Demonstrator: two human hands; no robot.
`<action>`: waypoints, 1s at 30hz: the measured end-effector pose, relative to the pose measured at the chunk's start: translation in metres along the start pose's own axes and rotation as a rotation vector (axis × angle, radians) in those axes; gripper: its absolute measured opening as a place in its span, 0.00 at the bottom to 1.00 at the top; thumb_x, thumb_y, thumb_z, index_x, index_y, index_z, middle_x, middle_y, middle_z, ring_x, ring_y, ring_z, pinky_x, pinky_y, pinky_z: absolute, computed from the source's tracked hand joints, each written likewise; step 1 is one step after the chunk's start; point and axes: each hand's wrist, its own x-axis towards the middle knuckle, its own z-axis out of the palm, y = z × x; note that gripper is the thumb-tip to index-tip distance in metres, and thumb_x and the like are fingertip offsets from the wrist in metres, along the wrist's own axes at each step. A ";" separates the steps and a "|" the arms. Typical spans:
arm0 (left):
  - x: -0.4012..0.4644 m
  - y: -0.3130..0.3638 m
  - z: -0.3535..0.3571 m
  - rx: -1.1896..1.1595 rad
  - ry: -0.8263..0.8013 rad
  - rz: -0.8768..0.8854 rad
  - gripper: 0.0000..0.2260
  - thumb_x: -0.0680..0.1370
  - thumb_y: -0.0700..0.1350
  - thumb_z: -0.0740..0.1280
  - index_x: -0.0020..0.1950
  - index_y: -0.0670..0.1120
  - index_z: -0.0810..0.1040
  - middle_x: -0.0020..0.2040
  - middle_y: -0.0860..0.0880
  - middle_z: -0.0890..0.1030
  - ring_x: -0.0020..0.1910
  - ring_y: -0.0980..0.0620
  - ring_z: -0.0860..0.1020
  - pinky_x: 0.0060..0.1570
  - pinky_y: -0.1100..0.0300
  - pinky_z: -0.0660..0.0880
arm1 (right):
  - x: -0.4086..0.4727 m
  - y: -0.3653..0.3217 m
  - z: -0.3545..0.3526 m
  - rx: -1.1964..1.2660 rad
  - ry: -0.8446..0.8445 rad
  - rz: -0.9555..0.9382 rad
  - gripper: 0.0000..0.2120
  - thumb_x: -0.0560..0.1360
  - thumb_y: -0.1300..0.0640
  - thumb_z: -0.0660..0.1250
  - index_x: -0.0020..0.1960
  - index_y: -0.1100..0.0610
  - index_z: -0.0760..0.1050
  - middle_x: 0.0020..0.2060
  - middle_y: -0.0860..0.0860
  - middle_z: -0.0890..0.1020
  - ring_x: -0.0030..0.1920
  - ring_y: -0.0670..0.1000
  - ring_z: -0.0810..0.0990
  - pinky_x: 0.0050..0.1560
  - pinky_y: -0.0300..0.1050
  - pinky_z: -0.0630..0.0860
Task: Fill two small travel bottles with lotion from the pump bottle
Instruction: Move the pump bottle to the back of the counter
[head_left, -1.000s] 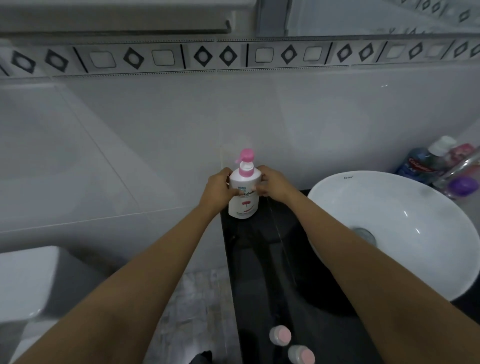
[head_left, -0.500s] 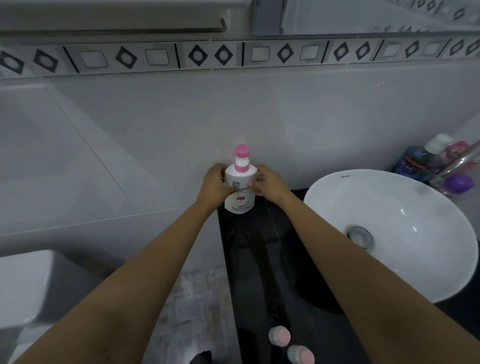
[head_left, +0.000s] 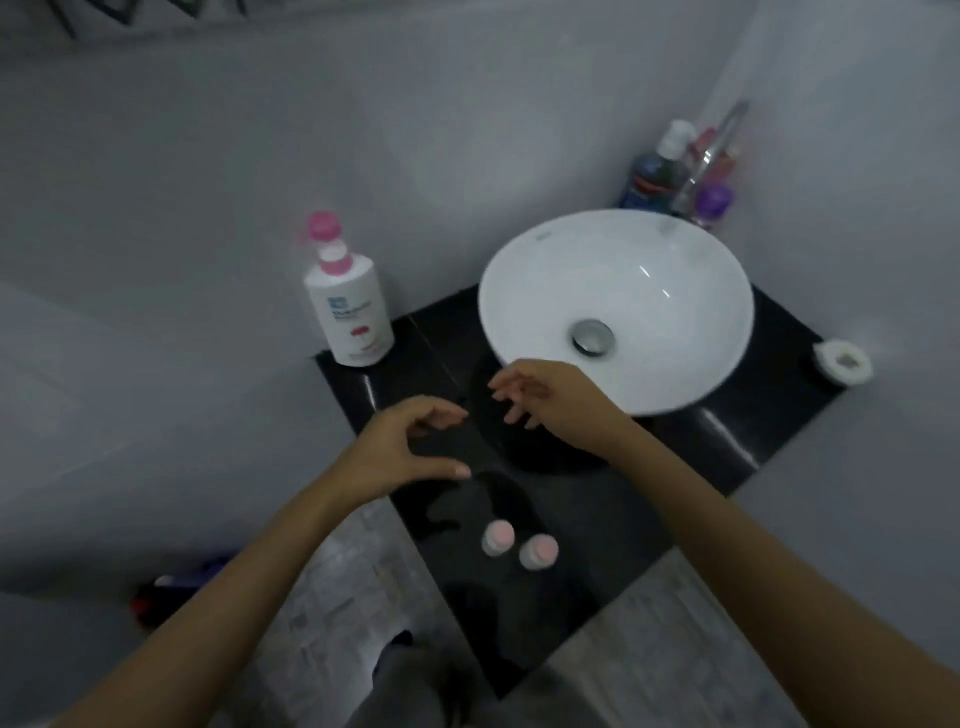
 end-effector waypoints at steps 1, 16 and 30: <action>-0.004 -0.004 0.013 0.023 -0.073 0.002 0.28 0.61 0.47 0.81 0.59 0.53 0.78 0.55 0.54 0.80 0.55 0.62 0.78 0.55 0.73 0.72 | -0.020 0.012 -0.002 -0.041 0.005 0.025 0.15 0.74 0.70 0.59 0.54 0.57 0.77 0.48 0.54 0.82 0.42 0.56 0.83 0.41 0.40 0.78; -0.016 -0.057 0.095 0.183 -0.198 0.032 0.16 0.66 0.37 0.78 0.51 0.47 0.81 0.49 0.51 0.80 0.47 0.58 0.78 0.48 0.67 0.75 | -0.102 0.101 0.078 -0.199 0.012 0.248 0.16 0.67 0.56 0.75 0.53 0.54 0.77 0.52 0.52 0.82 0.52 0.51 0.80 0.53 0.50 0.77; 0.003 -0.045 -0.011 0.202 0.382 -0.138 0.15 0.66 0.39 0.75 0.51 0.47 0.79 0.47 0.47 0.81 0.43 0.51 0.80 0.46 0.55 0.78 | 0.005 0.017 0.063 -0.145 0.033 0.003 0.12 0.65 0.63 0.73 0.46 0.55 0.76 0.38 0.48 0.80 0.37 0.44 0.77 0.42 0.39 0.73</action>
